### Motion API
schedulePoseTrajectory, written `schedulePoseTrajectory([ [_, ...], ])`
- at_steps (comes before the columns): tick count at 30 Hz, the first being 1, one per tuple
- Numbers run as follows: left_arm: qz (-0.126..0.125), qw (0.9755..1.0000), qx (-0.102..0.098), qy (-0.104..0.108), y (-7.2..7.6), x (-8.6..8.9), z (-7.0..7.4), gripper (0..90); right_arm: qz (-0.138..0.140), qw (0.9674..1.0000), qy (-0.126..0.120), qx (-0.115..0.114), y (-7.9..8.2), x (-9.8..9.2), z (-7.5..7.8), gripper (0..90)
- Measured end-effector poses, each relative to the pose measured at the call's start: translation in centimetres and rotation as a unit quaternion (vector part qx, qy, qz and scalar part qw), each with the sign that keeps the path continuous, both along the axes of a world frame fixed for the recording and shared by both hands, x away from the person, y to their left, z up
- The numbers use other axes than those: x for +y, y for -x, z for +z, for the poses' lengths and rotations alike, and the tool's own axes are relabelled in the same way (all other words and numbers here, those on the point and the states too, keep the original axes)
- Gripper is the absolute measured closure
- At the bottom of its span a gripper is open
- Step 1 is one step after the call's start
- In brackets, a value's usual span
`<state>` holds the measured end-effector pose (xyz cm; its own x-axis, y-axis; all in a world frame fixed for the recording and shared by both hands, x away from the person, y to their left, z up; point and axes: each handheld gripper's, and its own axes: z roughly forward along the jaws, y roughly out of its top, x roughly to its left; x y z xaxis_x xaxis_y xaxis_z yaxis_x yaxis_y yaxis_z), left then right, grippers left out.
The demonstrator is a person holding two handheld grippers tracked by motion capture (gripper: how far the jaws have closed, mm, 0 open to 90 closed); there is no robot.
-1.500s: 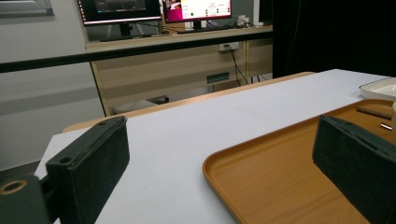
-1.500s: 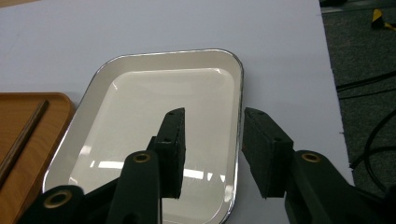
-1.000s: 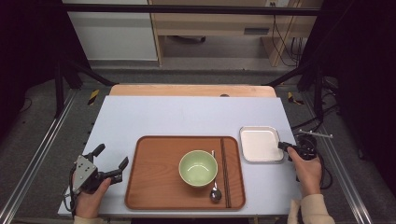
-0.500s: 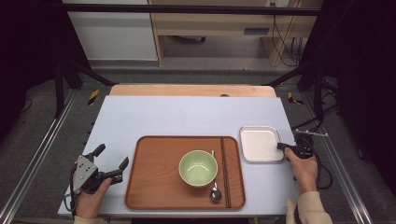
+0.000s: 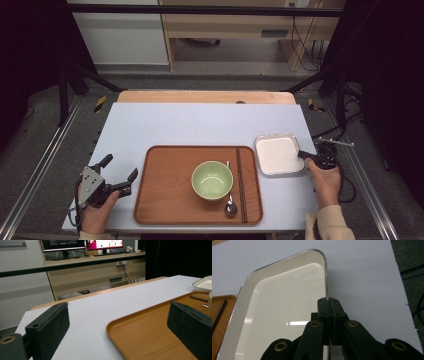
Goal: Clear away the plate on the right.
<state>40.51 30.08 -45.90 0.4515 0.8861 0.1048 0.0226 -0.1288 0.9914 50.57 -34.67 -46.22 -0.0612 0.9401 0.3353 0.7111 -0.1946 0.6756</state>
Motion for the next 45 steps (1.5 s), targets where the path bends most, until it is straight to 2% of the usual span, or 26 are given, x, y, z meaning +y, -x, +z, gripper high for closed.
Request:
schedulePoseTrajectory([
  [2,0.000,1.0000,0.001,0.006,0.0,0.0,0.1,4.0,-0.008,0.9998,-0.001,-0.016,0.2,0.0,0.7,89.2],
  [4,0.003,1.0000,0.001,0.004,-0.1,-0.1,0.4,4.1,-0.012,0.9993,0.003,-0.035,0.5,0.1,1.4,89.2],
  [6,0.007,0.9999,0.004,0.011,-0.3,-0.2,0.9,4.5,-0.016,0.9986,-0.004,-0.050,0.7,0.4,2.4,89.2],
  [8,0.008,0.9998,0.010,0.017,-0.7,-0.4,1.7,4.5,-0.012,0.9975,0.001,-0.070,0.7,1.1,3.5,89.2],
  [10,0.006,0.9996,0.016,0.023,-1.4,-0.8,2.6,4.0,-0.005,0.9960,0.001,-0.089,0.6,2.1,4.7,89.2],
  [14,0.002,0.9999,0.006,0.012,-3.0,-2.2,4.7,4.4,0.015,0.9922,-0.007,-0.124,-0.1,4.8,7.1,89.2],
  [16,-0.002,0.9999,0.003,0.014,-4.0,-3.0,5.9,5.7,0.026,0.9897,-0.010,-0.141,-0.7,6.3,8.1,89.2],
  [19,-0.002,0.9999,-0.005,0.011,-5.5,-4.4,7.4,6.4,0.041,0.9865,-0.019,-0.157,-1.7,8.7,9.2,89.2],
  [22,-0.002,0.9994,-0.002,0.034,-6.8,-5.4,8.2,6.9,0.057,0.9845,-0.035,-0.162,-2.6,11.0,9.7,89.2],
  [24,0.003,0.9990,-0.001,0.045,-7.1,-6.0,8.2,7.6,0.069,0.9829,-0.040,-0.166,-3.0,12.5,9.9,89.2],
  [25,0.001,0.9991,0.006,0.042,-7.2,-6.4,8.2,9.4,0.073,0.9824,-0.041,-0.167,-3.1,13.2,9.9,89.2],
  [27,-0.007,0.9996,0.013,0.023,-7.0,-6.9,8.1,9.5,0.084,0.9810,-0.043,-0.169,-3.1,14.6,9.8,89.2],
  [29,-0.006,0.9995,0.012,0.028,-6.5,-7.6,8.0,10.7,0.098,0.9801,-0.037,-0.169,-3.0,15.9,9.9,89.2],
  [30,-0.010,0.9996,0.013,0.025,-6.4,-8.0,8.0,10.8,0.100,0.9794,-0.028,-0.173,-3.0,16.2,9.9,89.2],
  [36,-0.039,0.9991,0.013,0.006,-6.2,-11.0,8.9,12.8,0.095,0.9763,-0.027,-0.192,-2.0,17.0,10.6,89.2],
  [41,-0.056,0.9983,0.018,-0.004,-6.7,-13.9,9.8,14.3,0.087,0.9760,-0.029,-0.197,-1.8,16.6,10.6,89.2],
  [45,-0.060,0.9979,0.025,-0.002,-7.0,-16.2,9.8,16.9,0.083,0.9763,-0.029,-0.198,-1.8,16.6,10.3,89.2],
])
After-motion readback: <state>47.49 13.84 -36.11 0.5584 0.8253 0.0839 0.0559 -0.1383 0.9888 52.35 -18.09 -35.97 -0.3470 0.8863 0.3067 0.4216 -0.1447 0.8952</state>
